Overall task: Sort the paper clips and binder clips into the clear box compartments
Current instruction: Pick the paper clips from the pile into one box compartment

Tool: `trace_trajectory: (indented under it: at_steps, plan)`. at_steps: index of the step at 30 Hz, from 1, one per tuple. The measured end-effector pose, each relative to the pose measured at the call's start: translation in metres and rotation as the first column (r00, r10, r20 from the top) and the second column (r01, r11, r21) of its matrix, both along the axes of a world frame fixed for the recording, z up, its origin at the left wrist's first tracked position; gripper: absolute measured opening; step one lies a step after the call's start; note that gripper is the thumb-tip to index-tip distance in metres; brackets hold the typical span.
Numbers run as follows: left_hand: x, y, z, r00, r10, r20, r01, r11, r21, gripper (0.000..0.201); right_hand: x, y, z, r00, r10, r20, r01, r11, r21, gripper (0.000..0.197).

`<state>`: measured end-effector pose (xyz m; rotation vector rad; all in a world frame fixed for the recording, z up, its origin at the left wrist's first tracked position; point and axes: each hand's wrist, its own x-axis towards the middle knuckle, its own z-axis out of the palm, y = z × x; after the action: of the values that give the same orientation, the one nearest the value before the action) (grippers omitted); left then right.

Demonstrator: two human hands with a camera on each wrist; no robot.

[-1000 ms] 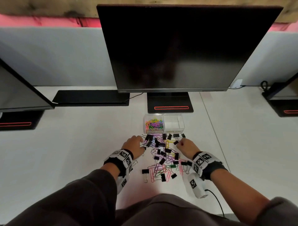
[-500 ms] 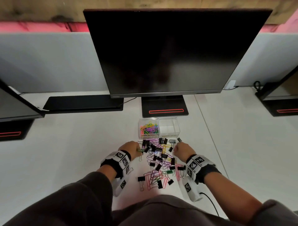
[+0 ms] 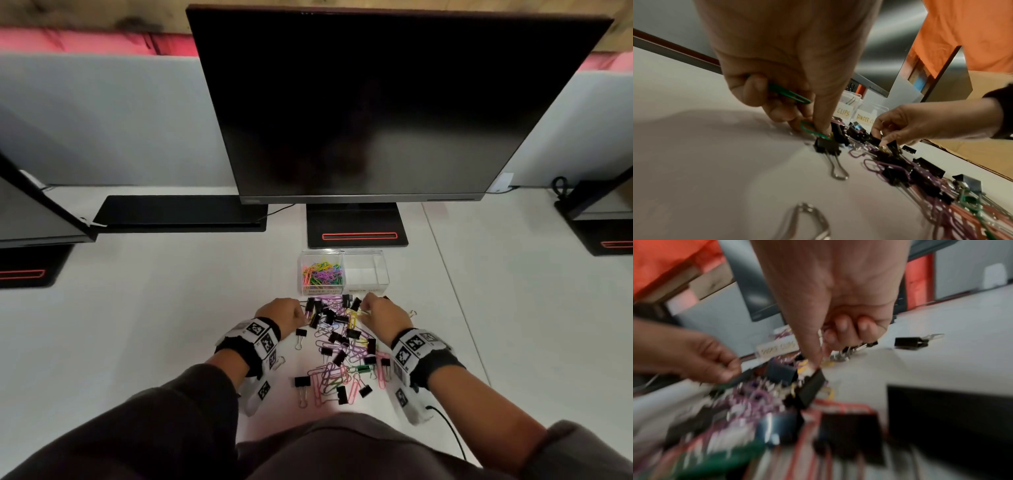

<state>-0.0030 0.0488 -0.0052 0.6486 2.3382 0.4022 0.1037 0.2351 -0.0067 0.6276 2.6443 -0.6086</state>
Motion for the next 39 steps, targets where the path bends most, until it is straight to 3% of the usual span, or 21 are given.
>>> trace_trajectory:
  at_steps: [2, 6, 11, 14, 16, 19, 22, 24, 25, 26, 27, 29, 31, 34, 37, 39]
  plan:
    - [-0.003, -0.007, 0.0, 1.0, 0.016, 0.017, -0.016, 1.0, 0.021, 0.025, 0.001, 0.006, -0.001, 1.0, 0.002, -0.004, -0.002, 1.0, -0.015, 0.008]
    - [-0.001, -0.021, 0.0, 0.999, 0.026, 0.043, -0.028, 0.998, 0.061, 0.026, 0.015, 0.018, -0.002, 0.997, 0.059, -0.051, -0.058, 0.998, 0.025, 0.005]
    - [0.024, -0.016, 0.009, 0.996, -0.023, 0.089, 0.015, 0.995, 0.096, 0.03, 0.02, 0.008, -0.001, 0.991, 0.114, -0.075, -0.11, 0.993, 0.05, 0.025]
    - [0.041, -0.014, 0.014, 0.994, -0.083, 0.077, 0.078, 0.995, 0.068, 0.013, 0.014, 0.002, -0.002, 0.99, 0.111, -0.092, -0.1, 0.989, 0.113, 0.024]
    - [0.051, -0.016, 0.018, 0.978, -0.207, 0.035, 0.206, 0.978, 0.014, 0.021, 0.012, 0.0, -0.002, 0.987, 0.147, -0.063, -0.135, 0.977, 0.164, 0.027]
    - [0.064, -0.015, 0.02, 0.886, -0.464, -0.004, 0.461, 0.882, -0.098, 0.035, 0.014, -0.002, 0.003, 0.969, 0.246, 0.022, -0.244, 0.943, 0.224, 0.028]
    - [0.074, -0.015, 0.014, 0.786, -0.614, -0.073, 0.6, 0.785, -0.153, 0.042, 0.019, 0.003, 0.007, 0.959, 0.279, 0.042, -0.28, 0.924, 0.259, 0.027]
    - [0.076, -0.016, 0.011, 0.721, -0.688, -0.078, 0.668, 0.721, -0.182, 0.038, 0.025, 0.008, 0.009, 0.986, 0.136, -0.094, -0.121, 0.98, 0.155, 0.016]
    - [0.075, -0.016, 0.011, 0.701, -0.709, -0.073, 0.688, 0.7, -0.193, 0.035, 0.029, 0.012, 0.01, 0.983, -0.007, -0.183, 0.009, 1.0, 0.01, 0.01]
    - [0.074, -0.017, 0.011, 0.69, -0.72, -0.071, 0.698, 0.688, -0.197, 0.033, 0.034, 0.016, 0.011, 0.955, -0.176, -0.24, 0.131, 0.972, -0.193, 0.015]
    - [0.073, -0.017, 0.012, 0.682, -0.728, -0.071, 0.706, 0.68, -0.199, 0.031, 0.04, 0.019, 0.012, 0.905, -0.341, -0.254, 0.219, 0.886, -0.408, 0.022]
    - [0.073, -0.015, 0.013, 0.658, -0.749, -0.071, 0.725, 0.657, -0.207, 0.029, 0.052, 0.022, 0.016, 0.81, -0.562, -0.167, 0.306, 0.649, -0.696, 0.027]
    - [0.073, -0.012, 0.014, 0.635, -0.771, -0.059, 0.743, 0.629, -0.229, 0.029, 0.062, 0.02, 0.02, 0.775, -0.629, -0.059, 0.352, 0.508, -0.786, 0.03]
    - [0.072, -0.009, 0.015, 0.646, -0.761, -0.06, 0.738, 0.643, -0.203, 0.026, 0.069, 0.017, 0.021, 0.788, -0.609, 0.083, 0.402, 0.408, -0.82, 0.033]
    - [0.066, -0.011, 0.019, 0.778, -0.625, -0.058, 0.62, 0.78, -0.087, 0.018, 0.073, 0.016, 0.019, 0.757, -0.634, 0.157, 0.441, 0.318, -0.839, 0.033]
    - [0.061, -0.013, 0.021, 0.841, -0.541, -0.031, 0.538, 0.841, -0.062, 0.019, 0.074, 0.017, 0.015, 0.728, -0.673, 0.129, 0.453, 0.332, -0.827, 0.041]
